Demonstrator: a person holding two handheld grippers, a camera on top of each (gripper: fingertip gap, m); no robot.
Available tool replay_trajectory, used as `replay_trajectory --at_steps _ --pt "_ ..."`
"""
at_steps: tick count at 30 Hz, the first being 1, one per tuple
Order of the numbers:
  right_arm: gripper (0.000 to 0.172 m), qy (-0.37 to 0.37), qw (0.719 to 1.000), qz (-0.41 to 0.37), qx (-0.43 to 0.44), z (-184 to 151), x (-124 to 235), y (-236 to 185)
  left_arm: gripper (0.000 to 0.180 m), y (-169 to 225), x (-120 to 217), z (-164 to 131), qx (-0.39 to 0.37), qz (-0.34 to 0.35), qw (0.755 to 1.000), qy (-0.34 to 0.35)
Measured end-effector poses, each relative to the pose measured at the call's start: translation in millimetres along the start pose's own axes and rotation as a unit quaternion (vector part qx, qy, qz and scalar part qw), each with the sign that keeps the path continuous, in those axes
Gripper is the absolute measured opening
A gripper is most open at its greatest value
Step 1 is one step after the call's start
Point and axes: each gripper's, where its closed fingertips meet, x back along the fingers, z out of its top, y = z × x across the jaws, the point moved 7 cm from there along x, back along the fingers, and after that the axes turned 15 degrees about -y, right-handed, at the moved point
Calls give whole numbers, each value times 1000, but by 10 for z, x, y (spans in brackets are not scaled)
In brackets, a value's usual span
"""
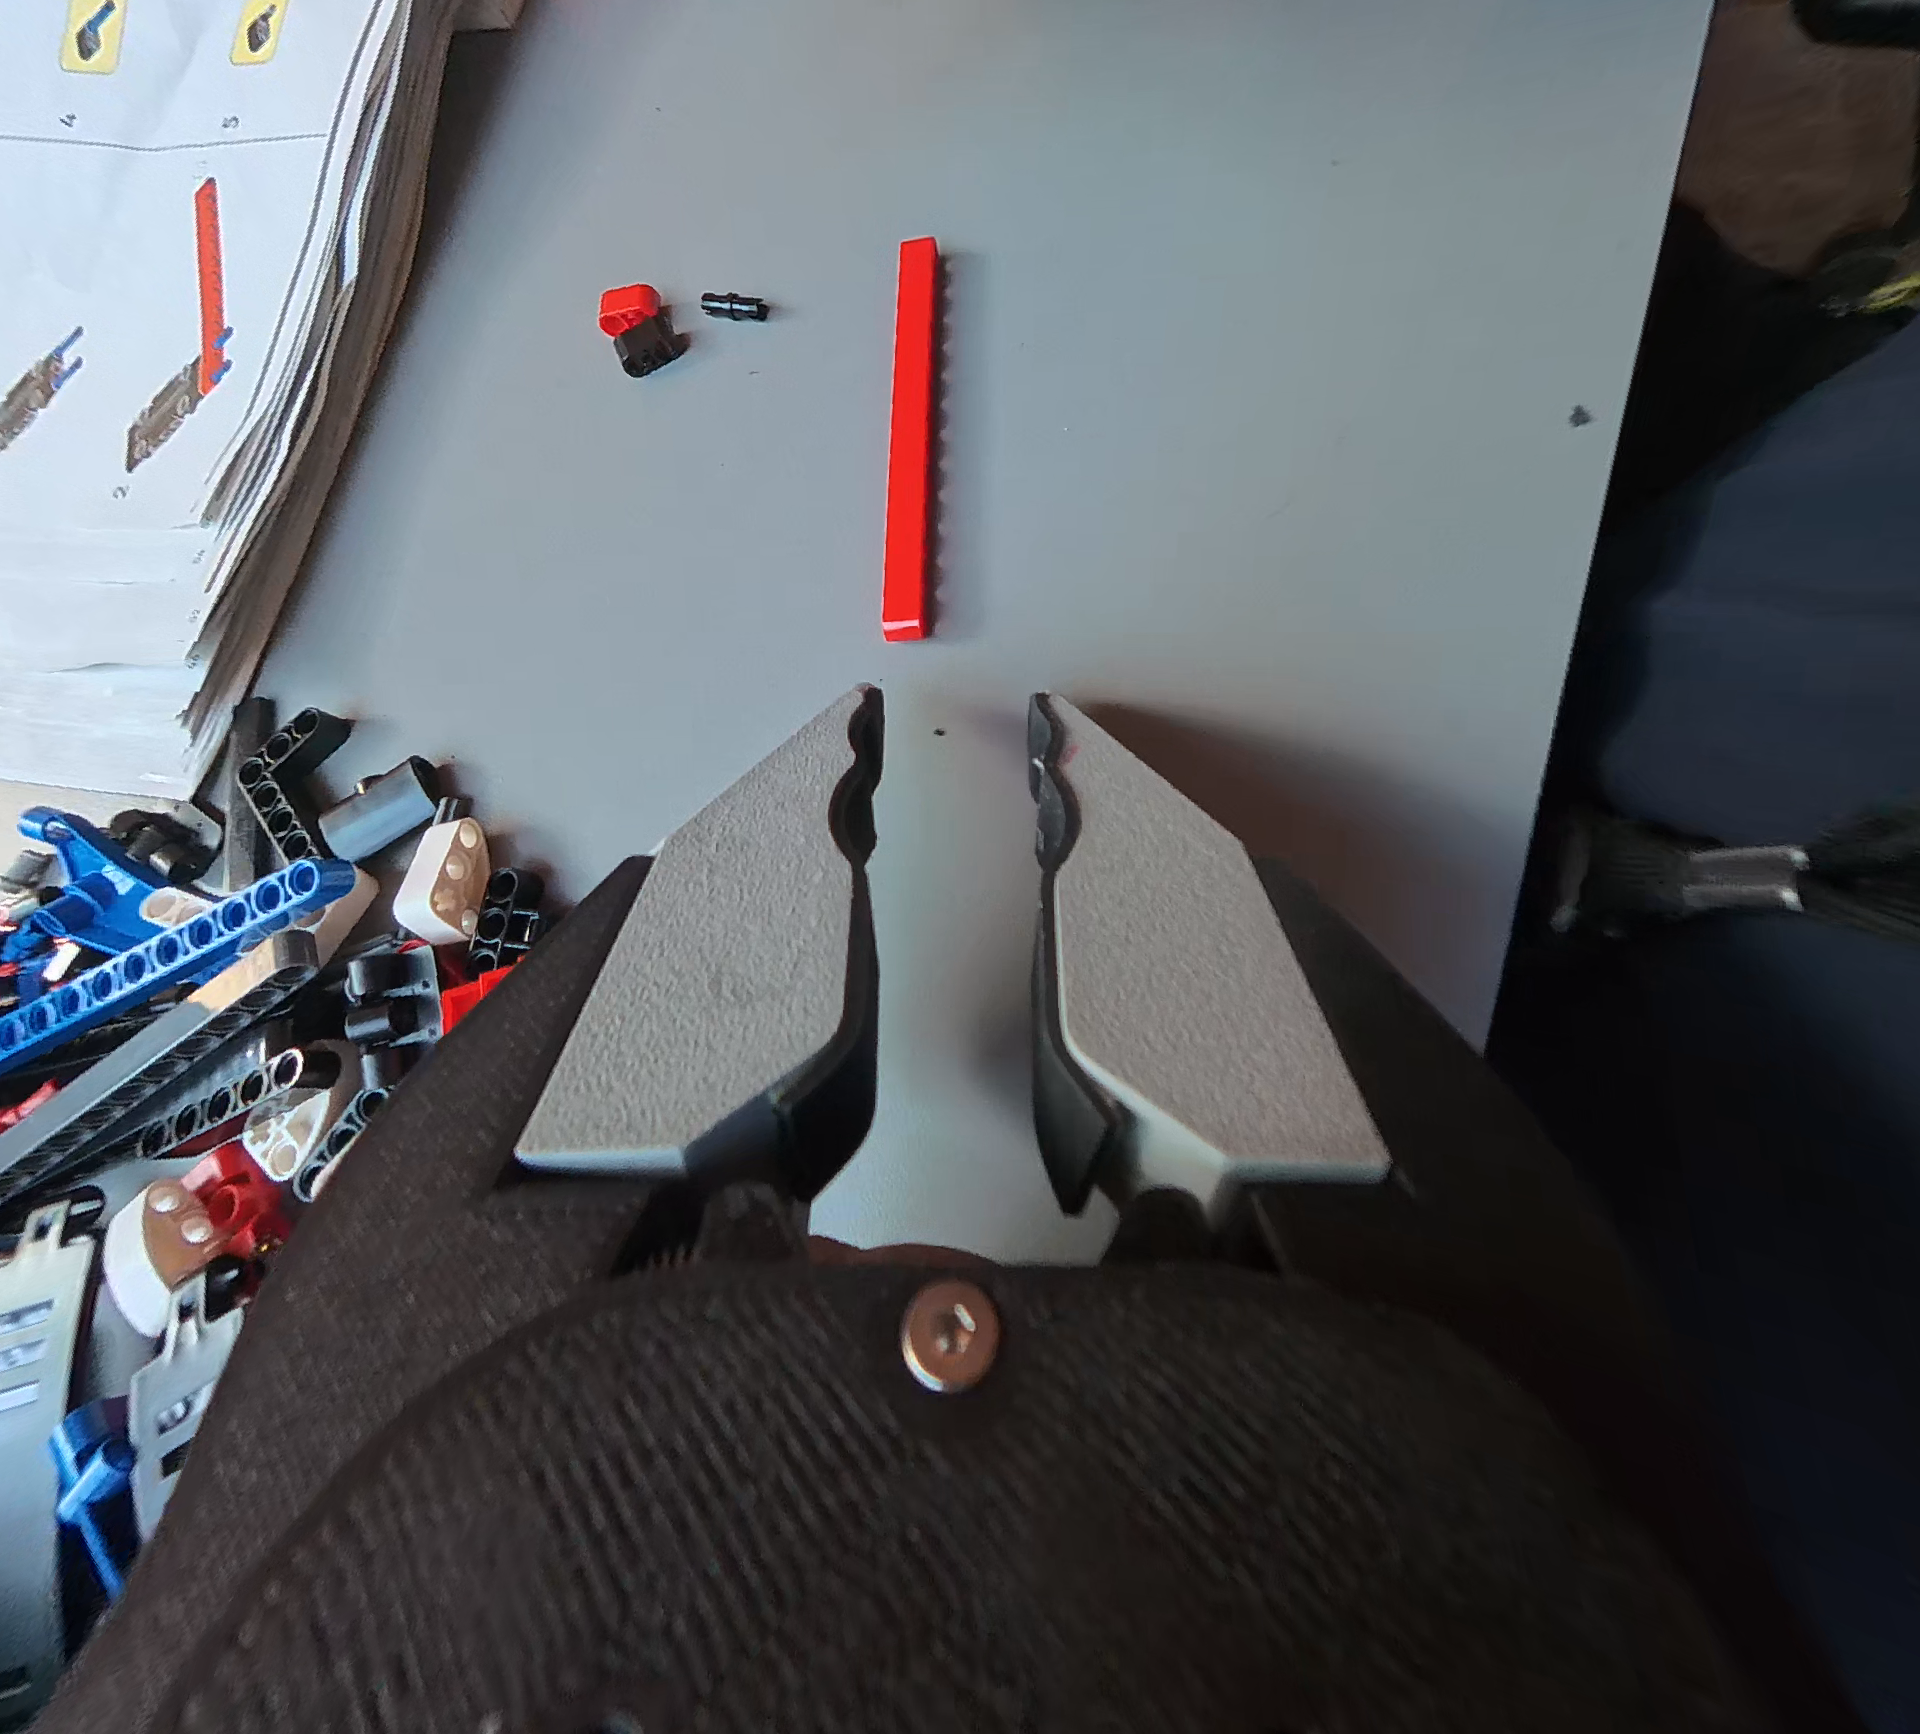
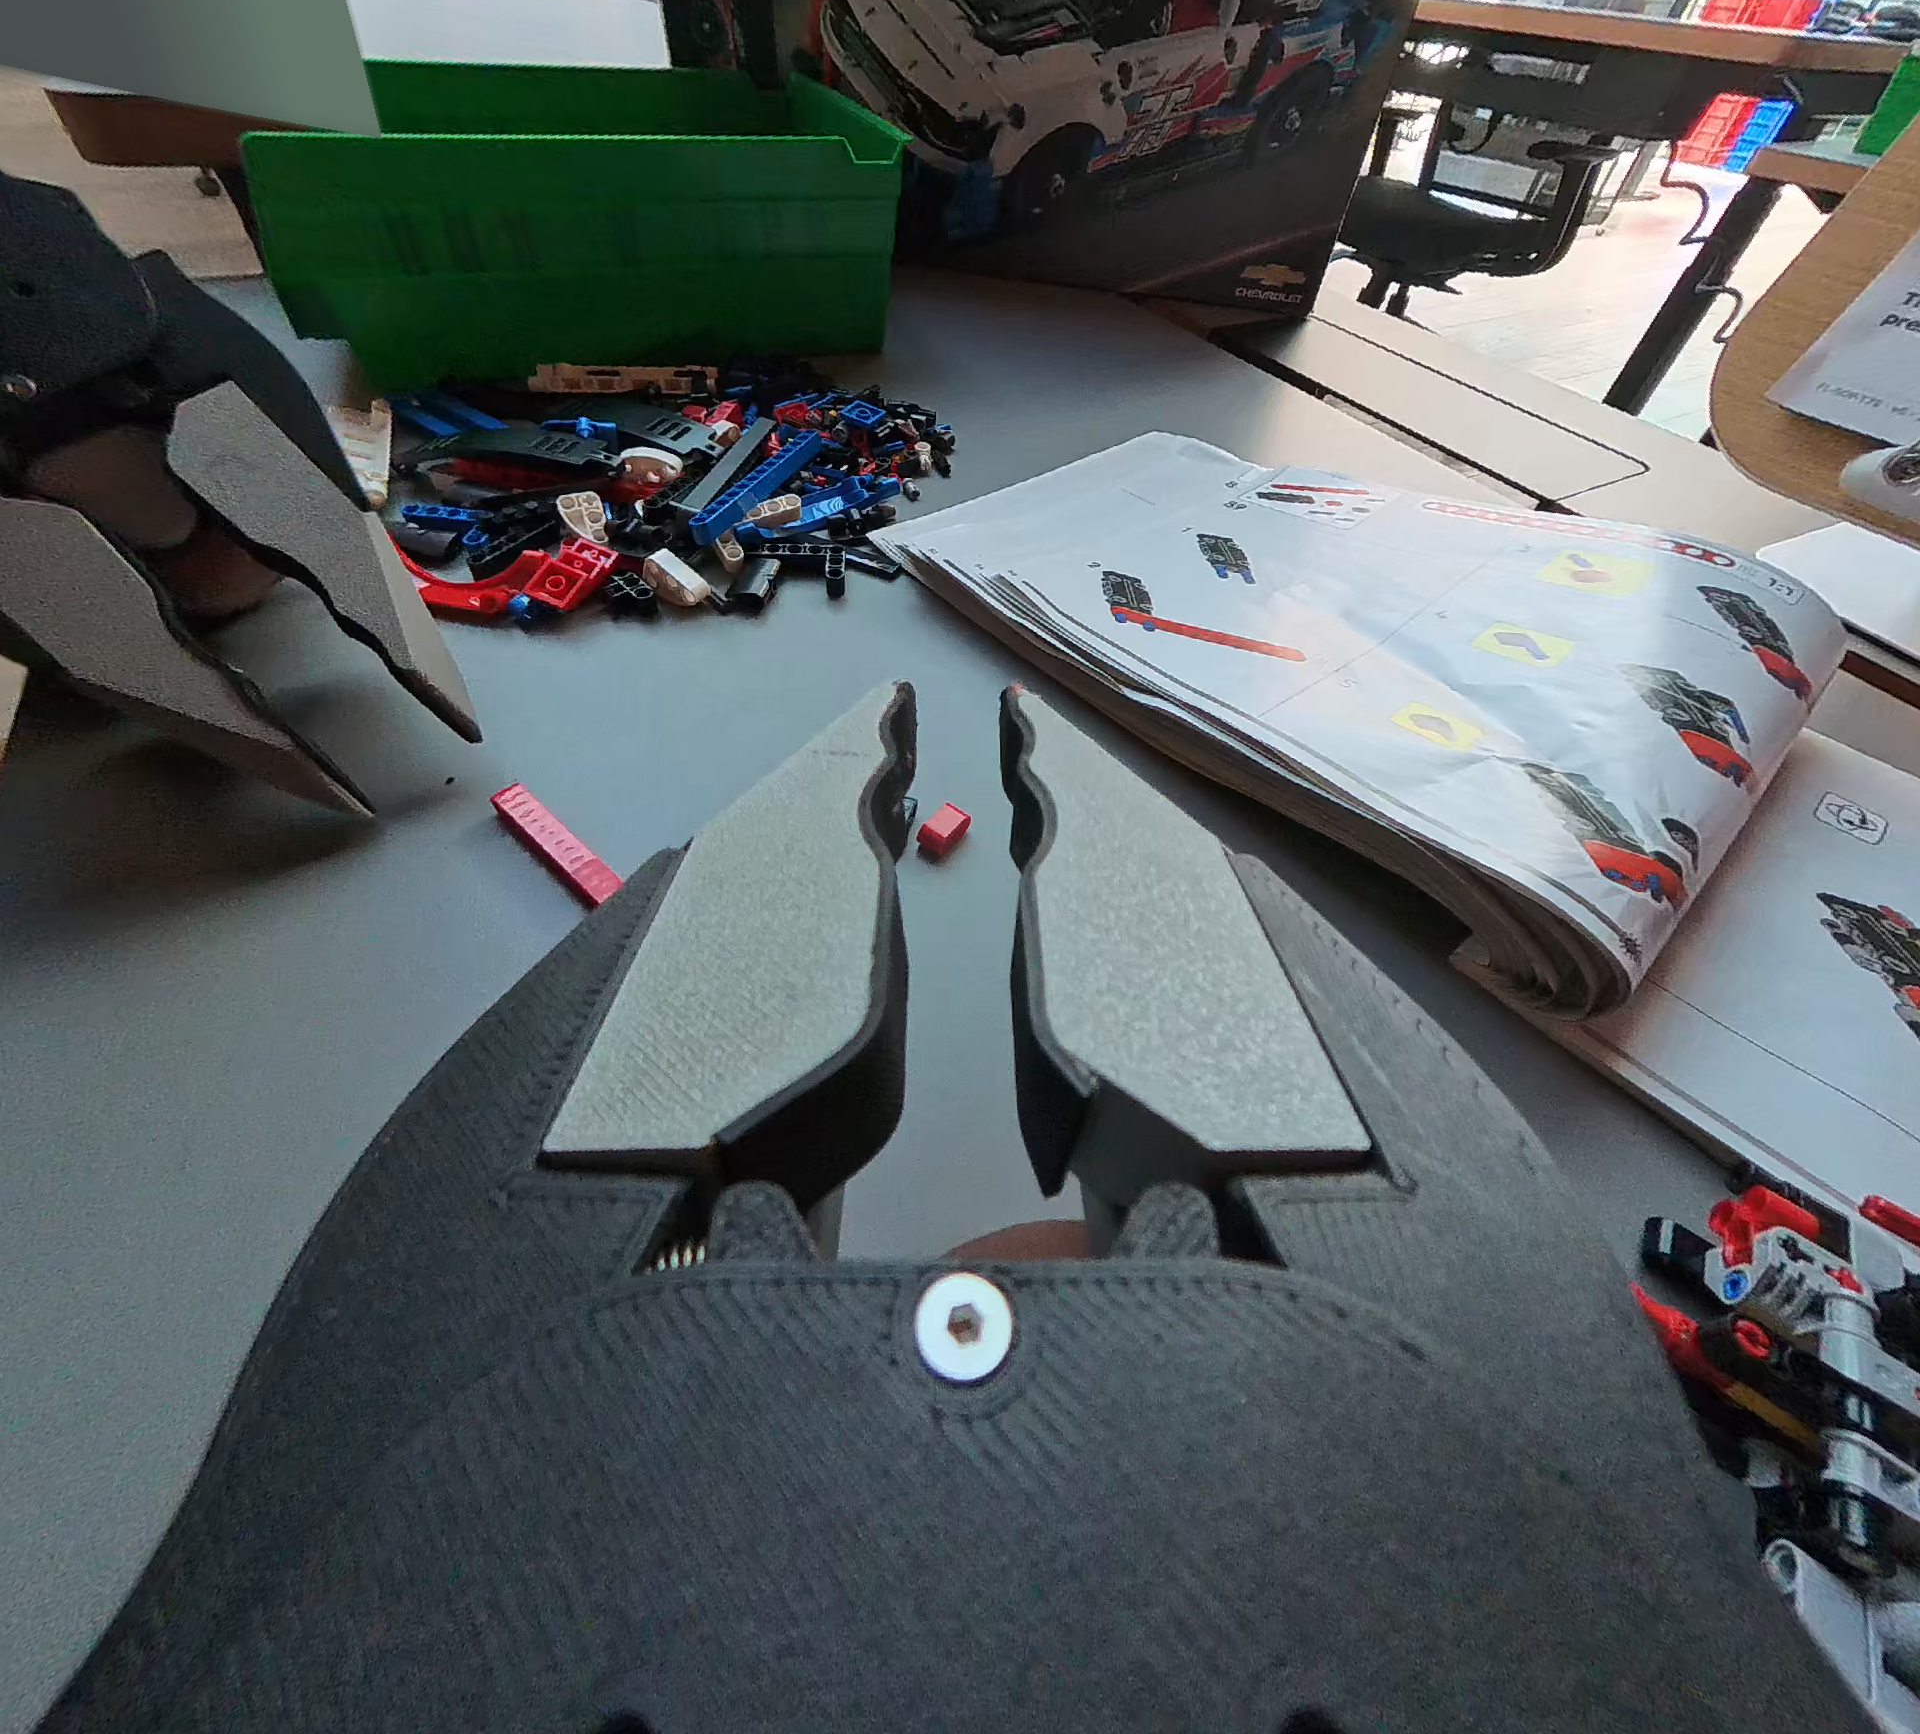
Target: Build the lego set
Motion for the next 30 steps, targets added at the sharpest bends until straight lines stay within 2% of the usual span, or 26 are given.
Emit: replay_trajectory --at_steps 9,14,20,26,30 --pt "12 -3 1000 -13 8 -11 19 -26 20 118 -20 4 -69 102 992 -10" --pt "11 -1 1000 -16 8 -19 45 -44 23 165 15 -17 -69 139 988 -12" --pt "10 -3 1000 -15 13 -22 45 -70 26 110 276 -215 31 121 992 17" --pt "9 1 1000 -4 0 -9 32 -73 25 -9 528 -535 152 119 980 40" --pt "9 1 1000 1 1 0 15 -87 26 -34 593 -651 182 116 975 46"
